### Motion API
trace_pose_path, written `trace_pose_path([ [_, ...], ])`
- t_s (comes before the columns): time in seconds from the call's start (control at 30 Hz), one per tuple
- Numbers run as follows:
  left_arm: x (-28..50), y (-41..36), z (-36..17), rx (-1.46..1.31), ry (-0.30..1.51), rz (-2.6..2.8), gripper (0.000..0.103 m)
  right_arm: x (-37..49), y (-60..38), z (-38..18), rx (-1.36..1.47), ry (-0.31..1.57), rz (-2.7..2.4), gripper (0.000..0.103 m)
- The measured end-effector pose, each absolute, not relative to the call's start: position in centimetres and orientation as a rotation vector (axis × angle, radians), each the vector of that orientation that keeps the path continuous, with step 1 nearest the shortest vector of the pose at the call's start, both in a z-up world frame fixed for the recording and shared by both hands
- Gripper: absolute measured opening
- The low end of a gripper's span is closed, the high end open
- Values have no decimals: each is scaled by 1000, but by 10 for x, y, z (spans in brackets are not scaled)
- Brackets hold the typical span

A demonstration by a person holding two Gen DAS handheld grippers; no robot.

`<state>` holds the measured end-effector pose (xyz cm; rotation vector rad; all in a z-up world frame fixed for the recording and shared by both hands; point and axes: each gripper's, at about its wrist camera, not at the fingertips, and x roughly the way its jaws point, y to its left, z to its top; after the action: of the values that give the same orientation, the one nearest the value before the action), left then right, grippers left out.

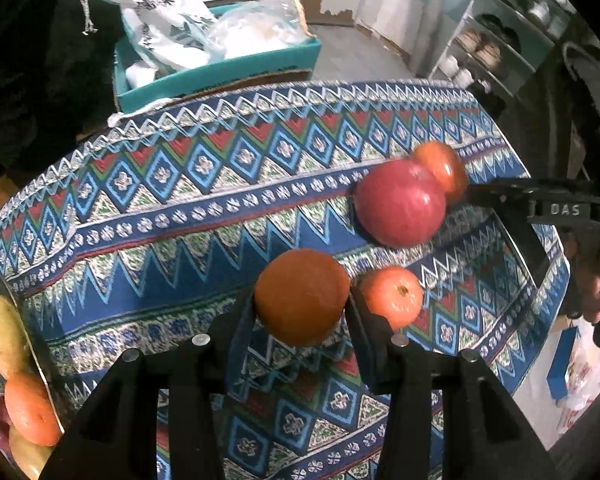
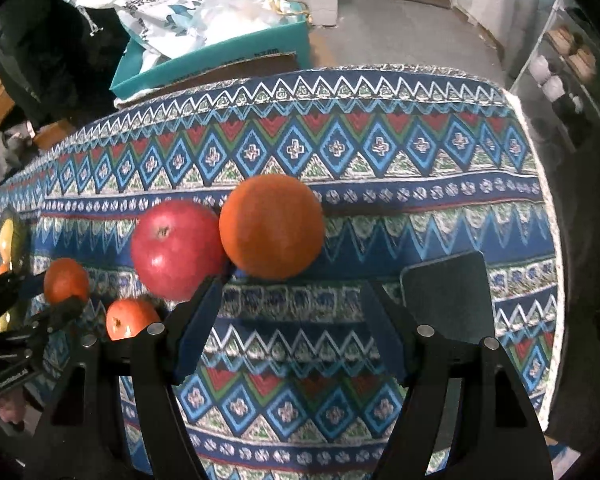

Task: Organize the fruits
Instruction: 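Move left gripper to a dark orange while right gripper approaches a large orange, then close left gripper on the dark orange while right gripper closes on the large orange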

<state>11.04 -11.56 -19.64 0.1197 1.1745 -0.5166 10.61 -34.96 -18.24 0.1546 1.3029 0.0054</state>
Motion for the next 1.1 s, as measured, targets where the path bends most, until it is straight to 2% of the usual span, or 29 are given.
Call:
trace_pose_path([
  [0.57, 125, -97, -193, 76, 1171, -484, 46, 155, -345, -227, 249, 1359, 73, 73],
  [0.63, 126, -93, -193, 74, 1171, -476, 46, 157, -344, -233, 250, 1376, 72, 69],
  [1.1, 124, -83, -178, 61, 1138, -450, 46, 142, -334, -209, 142, 1270, 2, 64],
])
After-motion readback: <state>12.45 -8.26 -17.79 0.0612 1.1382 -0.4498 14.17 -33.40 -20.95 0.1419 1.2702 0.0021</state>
